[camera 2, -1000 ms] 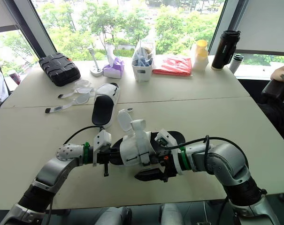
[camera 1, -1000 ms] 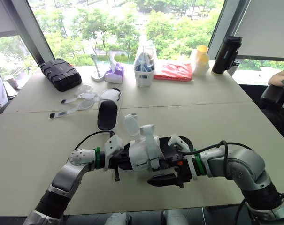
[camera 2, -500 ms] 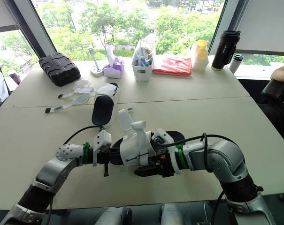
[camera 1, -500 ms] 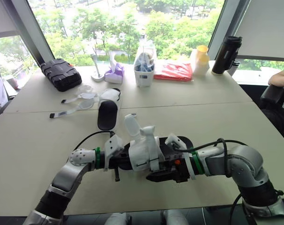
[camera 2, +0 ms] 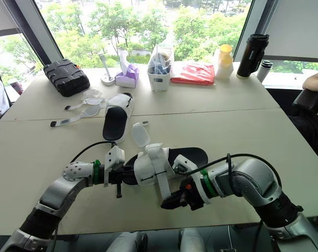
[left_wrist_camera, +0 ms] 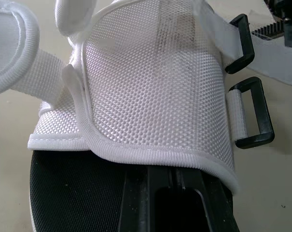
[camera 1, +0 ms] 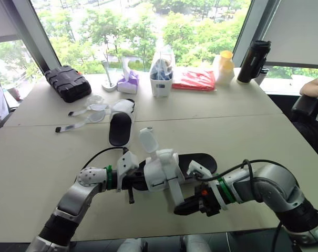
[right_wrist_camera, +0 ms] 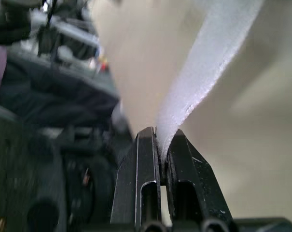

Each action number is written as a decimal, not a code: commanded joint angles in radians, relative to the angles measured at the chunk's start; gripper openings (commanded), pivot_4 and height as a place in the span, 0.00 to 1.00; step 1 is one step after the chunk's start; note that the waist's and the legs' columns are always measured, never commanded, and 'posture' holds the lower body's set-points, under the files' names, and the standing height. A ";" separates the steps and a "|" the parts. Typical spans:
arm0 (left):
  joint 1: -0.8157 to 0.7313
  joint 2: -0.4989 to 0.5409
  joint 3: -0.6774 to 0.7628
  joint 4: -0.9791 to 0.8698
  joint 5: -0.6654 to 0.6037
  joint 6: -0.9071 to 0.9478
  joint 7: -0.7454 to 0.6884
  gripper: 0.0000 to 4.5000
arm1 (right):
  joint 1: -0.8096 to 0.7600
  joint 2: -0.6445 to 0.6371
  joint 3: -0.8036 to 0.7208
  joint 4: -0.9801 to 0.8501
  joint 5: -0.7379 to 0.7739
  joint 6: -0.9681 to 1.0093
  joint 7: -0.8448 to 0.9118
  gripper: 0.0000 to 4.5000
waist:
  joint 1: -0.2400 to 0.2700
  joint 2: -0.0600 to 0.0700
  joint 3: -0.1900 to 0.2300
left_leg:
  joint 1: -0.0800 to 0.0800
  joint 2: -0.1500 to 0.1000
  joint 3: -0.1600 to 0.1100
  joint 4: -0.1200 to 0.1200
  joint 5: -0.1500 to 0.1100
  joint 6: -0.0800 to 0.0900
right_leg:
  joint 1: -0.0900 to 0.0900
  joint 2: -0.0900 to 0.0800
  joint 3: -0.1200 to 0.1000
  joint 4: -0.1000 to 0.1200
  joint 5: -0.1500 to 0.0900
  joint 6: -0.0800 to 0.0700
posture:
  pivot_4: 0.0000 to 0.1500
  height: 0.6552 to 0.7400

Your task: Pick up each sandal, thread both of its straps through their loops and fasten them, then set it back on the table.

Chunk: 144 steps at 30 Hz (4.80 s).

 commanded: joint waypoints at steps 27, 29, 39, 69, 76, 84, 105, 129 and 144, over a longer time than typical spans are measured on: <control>-0.047 0.039 -0.151 0.173 0.169 -0.085 -0.042 0.00 | -0.294 -0.236 -0.104 -0.135 0.007 -0.212 0.377 0.01 | 0.004 0.002 -0.002 | 0.003 0.000 0.000 0.001 0.000 0.000 | 0.004 0.000 0.000 0.000 -0.003 0.004 | 1.00 1.00; -0.050 0.039 -0.159 0.193 0.179 -0.103 -0.044 0.00 | -0.372 -0.193 -0.096 -0.064 -0.006 -0.211 0.375 0.01 | 0.005 0.002 -0.003 | 0.003 0.000 0.000 0.001 0.000 0.000 | 0.005 -0.001 0.000 -0.001 -0.003 0.004 | 1.00 1.00; -0.044 0.032 -0.175 0.214 0.184 -0.127 -0.045 0.00 | -0.494 0.003 0.027 0.235 -0.213 -0.312 0.322 0.01 | 0.005 0.004 -0.006 | 0.003 -0.001 -0.002 0.002 0.000 0.000 | 0.006 -0.001 -0.001 -0.001 0.000 0.001 | 1.00 1.00; -0.029 0.038 -0.140 0.183 0.159 -0.097 -0.023 0.00 | -0.582 0.343 0.036 0.803 -0.539 -0.382 0.044 0.87 | -0.002 0.010 -0.019 | 0.004 -0.001 -0.003 0.001 0.000 0.000 | 0.005 0.000 0.000 0.001 0.000 0.001 | 1.00 1.00; -0.032 0.034 -0.140 0.183 0.161 -0.098 -0.018 0.00 | -0.684 0.411 0.019 1.020 -0.560 -0.339 0.081 0.87 | -0.002 0.010 -0.019 | 0.004 -0.002 -0.003 0.000 0.000 0.000 | 0.005 0.000 0.000 0.001 0.000 0.001 | 1.00 1.00; -0.030 0.036 -0.136 0.184 0.165 -0.104 -0.010 0.00 | -0.737 0.441 -0.006 1.086 -0.540 -0.267 0.166 0.87 | -0.003 0.011 -0.019 | 0.004 -0.002 -0.003 0.000 0.000 0.000 | 0.004 0.000 0.000 0.001 0.000 0.000 | 1.00 1.00; -0.034 0.041 -0.157 0.192 0.169 -0.091 -0.030 0.00 | -0.688 0.381 -0.224 0.772 -0.365 -0.178 0.235 0.01 | -0.001 0.011 -0.020 | 0.003 -0.002 -0.003 0.000 0.000 0.000 | 0.003 0.000 0.000 0.002 0.000 0.001 | 1.00 1.00; -0.020 0.062 -0.192 0.196 0.210 -0.126 -0.070 0.00 | -0.673 0.468 -0.173 1.066 -0.473 -0.431 0.150 0.01 | -0.020 0.012 -0.020 | 0.004 -0.002 -0.003 0.000 0.000 0.000 | 0.004 0.000 0.000 0.002 0.000 0.001 | 1.00 1.00; -0.012 0.075 -0.181 0.181 0.200 -0.120 -0.060 0.00 | -0.642 0.501 -0.087 1.208 -0.656 -0.541 0.120 0.01 | -0.027 0.014 -0.026 | 0.006 -0.002 -0.003 0.000 0.000 0.000 | 0.004 0.000 0.000 0.002 0.000 0.000 | 1.00 1.00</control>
